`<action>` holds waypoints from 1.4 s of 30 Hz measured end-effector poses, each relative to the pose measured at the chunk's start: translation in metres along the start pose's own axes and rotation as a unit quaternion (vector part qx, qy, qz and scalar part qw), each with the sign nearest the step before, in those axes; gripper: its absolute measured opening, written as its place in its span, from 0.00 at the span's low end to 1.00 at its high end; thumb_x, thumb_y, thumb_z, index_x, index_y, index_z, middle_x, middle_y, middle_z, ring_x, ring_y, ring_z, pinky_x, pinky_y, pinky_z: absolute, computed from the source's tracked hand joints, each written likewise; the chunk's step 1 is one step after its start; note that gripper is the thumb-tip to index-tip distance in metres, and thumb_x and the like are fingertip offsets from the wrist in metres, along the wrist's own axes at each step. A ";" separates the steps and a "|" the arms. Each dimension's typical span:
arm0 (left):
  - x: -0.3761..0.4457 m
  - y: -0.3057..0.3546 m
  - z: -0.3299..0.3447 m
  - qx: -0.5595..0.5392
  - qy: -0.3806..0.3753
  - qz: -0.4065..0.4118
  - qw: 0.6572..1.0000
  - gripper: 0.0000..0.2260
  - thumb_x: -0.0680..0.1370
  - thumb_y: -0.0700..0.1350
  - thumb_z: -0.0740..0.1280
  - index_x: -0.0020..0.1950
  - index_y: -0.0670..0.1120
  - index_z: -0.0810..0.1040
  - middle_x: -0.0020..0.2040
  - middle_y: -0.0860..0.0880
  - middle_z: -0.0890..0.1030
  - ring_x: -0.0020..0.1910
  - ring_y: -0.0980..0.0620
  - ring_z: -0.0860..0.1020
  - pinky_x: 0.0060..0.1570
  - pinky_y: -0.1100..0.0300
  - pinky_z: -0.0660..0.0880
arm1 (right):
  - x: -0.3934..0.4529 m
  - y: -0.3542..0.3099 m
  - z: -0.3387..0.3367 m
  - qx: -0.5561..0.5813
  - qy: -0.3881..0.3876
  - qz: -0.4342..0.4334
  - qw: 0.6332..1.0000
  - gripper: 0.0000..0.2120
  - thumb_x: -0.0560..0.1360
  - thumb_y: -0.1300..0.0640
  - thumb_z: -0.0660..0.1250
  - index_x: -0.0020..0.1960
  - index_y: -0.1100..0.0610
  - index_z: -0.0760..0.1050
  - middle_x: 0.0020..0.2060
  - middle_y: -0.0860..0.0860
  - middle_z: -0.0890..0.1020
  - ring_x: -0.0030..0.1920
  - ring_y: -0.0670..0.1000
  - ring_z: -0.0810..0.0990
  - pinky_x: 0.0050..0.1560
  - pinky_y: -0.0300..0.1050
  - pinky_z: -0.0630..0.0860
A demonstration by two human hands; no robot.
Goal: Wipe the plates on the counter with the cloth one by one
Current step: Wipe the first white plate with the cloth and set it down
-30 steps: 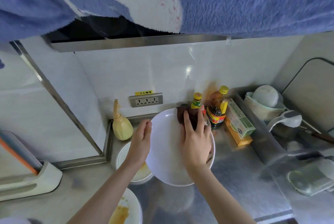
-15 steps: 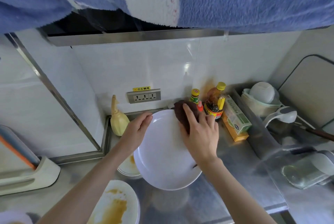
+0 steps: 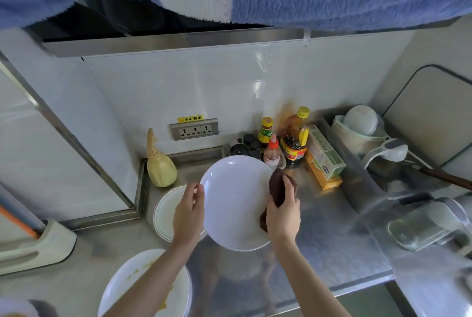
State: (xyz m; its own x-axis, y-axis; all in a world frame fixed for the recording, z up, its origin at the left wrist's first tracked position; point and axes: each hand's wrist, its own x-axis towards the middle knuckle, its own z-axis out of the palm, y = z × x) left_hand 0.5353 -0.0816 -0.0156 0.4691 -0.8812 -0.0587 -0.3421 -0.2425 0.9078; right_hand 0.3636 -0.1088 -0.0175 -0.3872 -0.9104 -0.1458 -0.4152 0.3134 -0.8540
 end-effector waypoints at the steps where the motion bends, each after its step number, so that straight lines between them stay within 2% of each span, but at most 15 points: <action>1: 0.005 0.003 -0.006 0.011 -0.024 -0.006 1.000 0.14 0.75 0.62 0.56 0.46 0.55 0.75 0.40 0.56 0.80 0.43 0.52 0.78 0.43 0.55 0.71 | 0.008 -0.003 -0.005 -0.024 -0.007 -0.036 0.999 0.26 0.78 0.55 0.62 0.73 0.42 0.60 0.61 0.55 0.72 0.57 0.59 0.75 0.53 0.53 0.74; 5: 0.030 0.041 -0.022 -0.025 -0.161 0.034 0.986 0.11 0.73 0.60 0.67 0.52 0.59 0.77 0.48 0.61 0.81 0.49 0.67 0.77 0.48 0.66 0.71 | 0.036 -0.022 -0.028 -0.139 -0.084 -0.258 0.952 0.26 0.76 0.59 0.63 0.72 0.43 0.64 0.65 0.52 0.71 0.57 0.58 0.76 0.47 0.46 0.73; 8: 0.048 0.066 -0.015 0.093 -0.255 0.108 0.956 0.13 0.71 0.63 0.65 0.49 0.57 0.76 0.46 0.63 0.79 0.46 0.67 0.76 0.49 0.64 0.72 | 0.045 -0.036 -0.030 -0.187 -0.134 -0.370 0.900 0.25 0.76 0.57 0.65 0.71 0.43 0.66 0.66 0.55 0.70 0.55 0.58 0.77 0.45 0.50 0.78; 10: 0.051 0.067 -0.008 0.125 -0.233 0.153 0.952 0.17 0.73 0.63 0.61 0.37 0.50 0.71 0.32 0.58 0.71 0.32 0.62 0.69 0.38 0.61 0.66 | 0.044 -0.041 -0.026 -0.207 -0.118 -0.421 0.875 0.23 0.76 0.54 0.65 0.70 0.44 0.67 0.59 0.57 0.74 0.50 0.59 0.79 0.38 0.51 0.80; 13: 0.044 0.063 0.001 0.068 -0.163 0.164 0.971 0.20 0.79 0.50 0.62 0.29 0.48 0.61 0.25 0.54 0.60 0.25 0.58 0.61 0.30 0.62 0.57 | 0.036 -0.038 -0.017 -0.263 0.015 -0.455 0.851 0.22 0.74 0.53 0.63 0.68 0.46 0.69 0.51 0.57 0.77 0.41 0.57 0.80 0.26 0.45 0.75; 16: 0.038 0.058 0.010 0.031 -0.092 0.131 0.987 0.21 0.80 0.44 0.61 0.29 0.48 0.57 0.27 0.53 0.58 0.25 0.56 0.59 0.28 0.62 0.55 | 0.035 -0.032 -0.003 -0.292 0.119 -0.386 0.867 0.29 0.70 0.61 0.70 0.69 0.49 0.68 0.55 0.60 0.76 0.49 0.61 0.77 0.34 0.50 0.78; 20: 0.034 0.046 0.016 -0.009 -0.031 0.093 0.995 0.19 0.80 0.46 0.60 0.31 0.40 0.63 0.29 0.48 0.61 0.31 0.50 0.60 0.33 0.56 0.57 | 0.028 -0.023 0.003 -0.267 0.110 -0.207 0.935 0.32 0.75 0.59 0.65 0.73 0.45 0.56 0.66 0.60 0.68 0.57 0.64 0.74 0.48 0.58 0.77; 22: 0.028 0.042 0.019 -0.044 0.005 0.066 0.997 0.20 0.81 0.47 0.59 0.33 0.37 0.66 0.29 0.47 0.64 0.32 0.50 0.61 0.34 0.56 0.58 | 0.021 -0.014 0.005 -0.229 0.089 -0.120 0.962 0.30 0.78 0.53 0.60 0.74 0.40 0.47 0.67 0.57 0.64 0.54 0.62 0.76 0.47 0.55 0.75; 24: 0.015 0.042 0.027 -0.089 0.055 0.005 0.994 0.19 0.81 0.47 0.58 0.31 0.42 0.65 0.29 0.49 0.66 0.31 0.51 0.63 0.34 0.56 0.60 | 0.012 -0.006 0.007 -0.179 0.089 -0.047 0.979 0.29 0.79 0.49 0.56 0.74 0.38 0.43 0.62 0.56 0.67 0.48 0.61 0.78 0.43 0.52 0.73; 28: -0.008 0.033 0.042 -0.131 0.087 -0.052 0.986 0.20 0.81 0.49 0.58 0.36 0.34 0.70 0.32 0.43 0.69 0.33 0.48 0.66 0.35 0.55 0.63 | 0.006 0.001 0.006 -0.140 0.084 0.003 0.987 0.28 0.79 0.51 0.55 0.74 0.38 0.46 0.53 0.54 0.69 0.40 0.58 0.74 0.45 0.52 0.75; 31: 0.001 0.028 0.029 -0.072 -0.010 -0.048 0.996 0.21 0.79 0.56 0.57 0.36 0.42 0.72 0.33 0.45 0.74 0.34 0.48 0.71 0.36 0.55 0.65 | 0.019 0.004 -0.009 -0.147 0.082 -0.042 0.985 0.27 0.80 0.51 0.56 0.75 0.40 0.51 0.53 0.54 0.71 0.43 0.58 0.76 0.45 0.52 0.77; 34: 0.019 0.044 0.010 -0.072 -0.120 0.002 0.990 0.23 0.70 0.67 0.58 0.36 0.47 0.72 0.36 0.51 0.76 0.35 0.52 0.73 0.37 0.57 0.67 | 0.032 0.005 -0.028 -0.183 0.052 -0.153 0.970 0.28 0.78 0.54 0.61 0.75 0.42 0.56 0.57 0.54 0.73 0.42 0.58 0.77 0.39 0.48 0.74; 38: 0.034 0.067 0.007 0.016 -0.254 0.066 0.965 0.09 0.74 0.59 0.66 0.45 0.56 0.78 0.43 0.57 0.81 0.45 0.60 0.78 0.45 0.66 0.71 | 0.041 -0.007 -0.037 -0.212 -0.020 -0.369 0.905 0.26 0.74 0.54 0.63 0.71 0.46 0.65 0.52 0.56 0.77 0.38 0.60 0.80 0.30 0.46 0.74; 40: 0.038 0.061 0.013 0.078 -0.266 0.113 0.954 0.14 0.73 0.62 0.64 0.47 0.54 0.80 0.43 0.57 0.82 0.44 0.60 0.78 0.47 0.62 0.72 | 0.039 -0.010 -0.034 -0.249 -0.013 -0.447 0.859 0.23 0.74 0.49 0.59 0.69 0.46 0.66 0.48 0.57 0.79 0.34 0.57 0.80 0.24 0.44 0.73; 42: 0.035 0.051 0.019 0.067 -0.219 0.140 0.963 0.24 0.71 0.64 0.61 0.38 0.43 0.76 0.33 0.52 0.74 0.33 0.54 0.71 0.38 0.56 0.67 | 0.032 -0.011 -0.027 -0.281 0.032 -0.472 0.835 0.22 0.74 0.50 0.61 0.68 0.46 0.67 0.47 0.57 0.78 0.37 0.56 0.79 0.27 0.43 0.74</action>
State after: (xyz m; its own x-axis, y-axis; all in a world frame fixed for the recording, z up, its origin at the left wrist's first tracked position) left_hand 0.5188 -0.1322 0.0204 -0.0361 -0.9992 -0.0160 -0.5202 0.0051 0.8540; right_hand 0.3333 -0.1342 0.0012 0.2950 -0.8133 0.5015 -0.8744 -0.4414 -0.2015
